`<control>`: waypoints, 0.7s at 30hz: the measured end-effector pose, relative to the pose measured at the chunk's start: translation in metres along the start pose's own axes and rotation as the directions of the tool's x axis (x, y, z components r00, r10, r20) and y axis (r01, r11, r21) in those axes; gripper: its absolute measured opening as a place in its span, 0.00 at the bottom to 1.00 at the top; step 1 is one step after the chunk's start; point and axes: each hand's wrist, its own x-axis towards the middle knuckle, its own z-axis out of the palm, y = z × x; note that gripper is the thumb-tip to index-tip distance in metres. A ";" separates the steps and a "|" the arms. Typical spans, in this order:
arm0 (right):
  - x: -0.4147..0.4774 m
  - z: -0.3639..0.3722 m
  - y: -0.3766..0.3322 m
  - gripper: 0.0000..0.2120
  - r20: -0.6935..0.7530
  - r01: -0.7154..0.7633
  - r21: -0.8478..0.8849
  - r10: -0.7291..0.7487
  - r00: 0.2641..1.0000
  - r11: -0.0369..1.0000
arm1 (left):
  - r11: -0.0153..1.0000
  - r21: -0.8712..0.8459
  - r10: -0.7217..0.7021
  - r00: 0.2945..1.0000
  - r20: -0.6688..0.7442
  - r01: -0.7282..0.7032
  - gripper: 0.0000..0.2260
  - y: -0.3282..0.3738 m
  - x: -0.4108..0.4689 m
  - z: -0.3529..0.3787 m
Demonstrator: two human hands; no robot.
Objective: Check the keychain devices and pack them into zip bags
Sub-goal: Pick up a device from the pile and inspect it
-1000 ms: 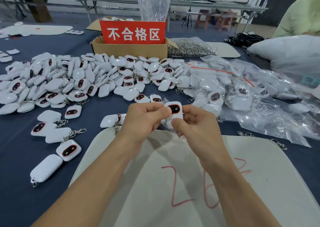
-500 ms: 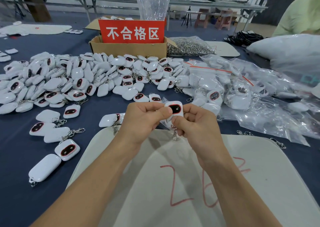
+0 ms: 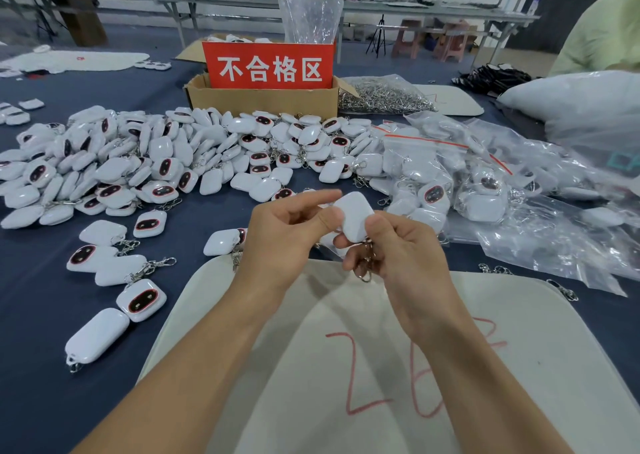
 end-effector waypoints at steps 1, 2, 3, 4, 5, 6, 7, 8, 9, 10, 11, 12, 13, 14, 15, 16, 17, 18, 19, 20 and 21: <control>0.000 0.000 0.000 0.21 0.015 -0.004 0.000 0.004 1.000 1.000 | 1.000 -0.010 0.004 1.000 0.005 -0.004 0.09 0.001 -0.001 0.001; 0.000 0.000 0.001 0.22 0.022 -0.003 -0.005 0.003 1.000 1.000 | 1.000 -0.023 0.004 1.000 0.010 -0.004 0.09 0.002 -0.002 0.001; 0.000 0.000 0.001 0.22 0.024 -0.001 -0.011 0.002 1.000 1.000 | 0.999 -0.033 -0.002 1.000 0.011 0.002 0.09 0.003 -0.003 0.001; 0.000 0.000 0.001 0.22 0.022 -0.001 -0.018 0.001 1.000 1.000 | 0.999 -0.035 -0.006 1.000 0.006 0.006 0.09 0.003 -0.002 0.001; 0.000 0.000 0.001 0.21 0.017 -0.001 -0.031 0.001 1.000 1.000 | 1.000 -0.026 -0.009 1.000 -0.007 0.009 0.10 0.003 -0.002 0.001; 0.000 0.000 0.002 0.20 0.006 0.000 -0.044 0.000 1.000 0.999 | 1.000 -0.018 -0.009 1.000 -0.021 0.008 0.10 0.003 -0.002 0.000; 0.000 0.001 0.002 0.18 -0.011 0.005 -0.054 -0.006 1.000 0.999 | 1.000 0.002 -0.001 0.999 -0.038 0.001 0.10 0.003 -0.002 0.000; 0.000 0.001 0.002 0.17 -0.037 0.018 -0.067 -0.021 0.999 0.998 | 1.000 0.021 0.015 0.999 -0.044 -0.014 0.10 0.003 -0.003 0.000; 0.000 0.000 0.002 0.16 -0.063 0.042 -0.080 -0.047 0.997 0.996 | 0.998 0.052 0.036 0.998 -0.043 -0.034 0.10 0.002 -0.003 0.001; 0.000 -0.001 0.000 0.14 -0.087 0.068 -0.081 -0.075 0.993 0.994 | 0.996 0.077 0.055 0.998 -0.041 -0.051 0.10 0.001 -0.004 0.002; 0.001 -0.005 -0.002 0.12 -0.117 0.088 -0.060 -0.095 0.989 0.994 | 0.992 0.109 0.076 0.995 -0.057 -0.070 0.11 0.000 -0.004 0.003; 0.001 -0.010 -0.006 0.10 -0.165 0.099 -0.019 -0.101 0.981 0.995 | 0.986 0.142 0.102 0.991 -0.085 -0.089 0.11 -0.001 -0.003 0.004; 0.003 -0.018 -0.009 0.09 -0.239 0.098 0.036 -0.086 0.967 0.995 | 0.972 0.205 0.139 0.983 -0.116 -0.113 0.11 -0.003 -0.004 0.005; 0.004 -0.027 -0.013 0.09 -0.328 0.093 0.114 -0.050 0.943 0.989 | 0.952 0.275 0.175 0.976 -0.131 -0.134 0.10 -0.004 -0.005 0.007; 0.005 -0.037 -0.017 0.08 -0.417 0.088 0.210 0.008 0.909 0.974 | 0.919 0.359 0.217 0.969 -0.120 -0.161 0.08 -0.005 -0.008 0.010; 0.005 -0.046 -0.019 0.07 -0.490 0.081 0.292 0.077 0.868 0.953 | 0.880 0.433 0.249 0.966 -0.067 -0.197 0.03 -0.006 -0.013 0.016; 0.005 -0.054 -0.020 0.06 -0.555 0.059 0.317 0.135 0.821 0.946 | 0.814 0.525 0.283 0.959 0.010 -0.246 0.06 -0.006 -0.019 0.023; 0.005 -0.059 -0.018 0.05 -0.615 0.009 0.268 0.164 0.771 0.963 | 0.735 0.608 0.302 0.948 0.103 -0.300 0.13 -0.009 -0.026 0.031; 0.006 -0.062 -0.014 0.05 -0.672 -0.062 0.157 0.153 0.724 0.986 | 0.640 0.687 0.309 0.934 0.180 -0.344 0.18 -0.012 -0.031 0.040; 0.006 -0.063 -0.011 0.04 -0.718 -0.138 0.010 0.103 0.689 0.990 | 0.533 0.756 0.326 0.917 0.229 -0.379 0.22 -0.014 -0.034 0.048; 0.005 -0.062 -0.009 0.03 -0.740 -0.213 -0.151 0.033 0.672 0.965 | 0.447 0.807 0.324 0.911 0.255 -0.385 0.23 -0.015 -0.036 0.053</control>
